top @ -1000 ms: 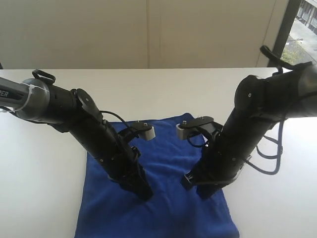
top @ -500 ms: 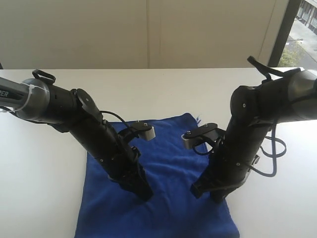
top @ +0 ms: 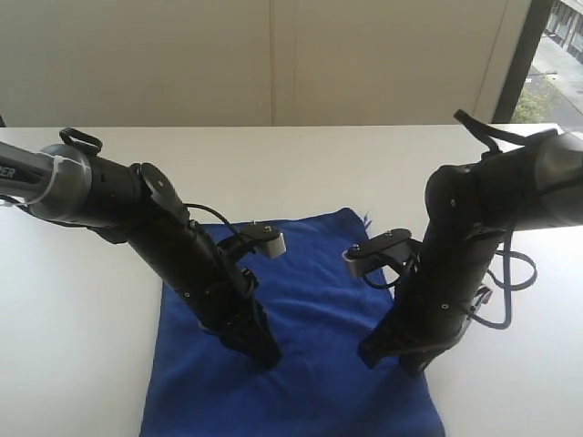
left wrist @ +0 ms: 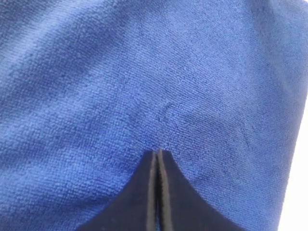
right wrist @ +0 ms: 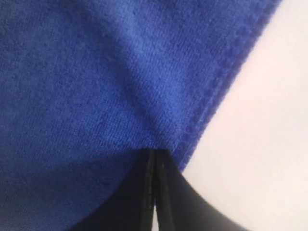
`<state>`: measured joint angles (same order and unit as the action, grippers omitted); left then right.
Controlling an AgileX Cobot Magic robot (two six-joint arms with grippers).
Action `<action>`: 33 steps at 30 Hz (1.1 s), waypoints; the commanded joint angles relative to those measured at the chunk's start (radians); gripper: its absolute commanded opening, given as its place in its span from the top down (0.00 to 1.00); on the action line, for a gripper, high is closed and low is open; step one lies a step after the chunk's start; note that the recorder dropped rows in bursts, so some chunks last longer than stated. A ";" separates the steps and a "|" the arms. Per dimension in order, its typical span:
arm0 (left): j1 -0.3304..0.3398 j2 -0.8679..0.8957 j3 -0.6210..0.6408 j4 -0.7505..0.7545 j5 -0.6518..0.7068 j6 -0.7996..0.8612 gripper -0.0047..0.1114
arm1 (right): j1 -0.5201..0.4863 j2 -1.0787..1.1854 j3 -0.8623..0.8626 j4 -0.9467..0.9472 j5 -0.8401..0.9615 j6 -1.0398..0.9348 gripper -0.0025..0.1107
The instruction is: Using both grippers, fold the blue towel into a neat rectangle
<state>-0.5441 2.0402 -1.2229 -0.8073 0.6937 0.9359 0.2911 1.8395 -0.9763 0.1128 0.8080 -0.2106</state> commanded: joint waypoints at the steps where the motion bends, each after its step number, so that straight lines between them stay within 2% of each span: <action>1: -0.003 0.008 0.012 0.031 -0.050 0.004 0.96 | 0.000 0.007 0.020 -0.113 0.042 0.058 0.98; 11: -0.003 0.006 0.012 0.031 -0.047 0.030 0.96 | 0.000 -0.120 0.020 -0.125 0.042 0.058 0.98; 16: -0.003 -0.074 -0.027 0.031 0.001 0.030 0.96 | 0.000 -0.196 0.020 -0.101 0.017 0.056 0.98; 18: -0.003 -0.115 -0.048 0.030 -0.031 0.030 0.96 | 0.000 -0.232 0.022 -0.064 -0.006 0.021 0.98; 20: -0.003 -0.150 -0.073 0.030 -0.131 0.029 0.96 | 0.008 -0.271 0.032 0.014 -0.037 -0.030 0.98; 22: 0.001 -0.145 -0.139 0.030 -0.181 0.029 0.96 | 0.043 -0.314 0.076 0.049 -0.101 -0.039 0.98; 26: 0.003 -0.041 -0.311 0.025 -0.131 0.029 0.96 | 0.111 -0.336 0.193 0.075 -0.253 -0.039 0.98; 30: 0.013 0.111 -0.509 0.025 0.025 -0.004 0.96 | 0.154 -0.336 0.282 0.077 -0.400 -0.036 0.98; 33: 0.020 0.220 -0.635 0.025 0.088 -0.045 0.96 | 0.166 -0.336 0.333 0.077 -0.471 -0.010 0.98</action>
<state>-0.5330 2.1729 -1.7577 -0.7680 0.6900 0.9302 0.4472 1.5109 -0.6818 0.1828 0.4147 -0.2298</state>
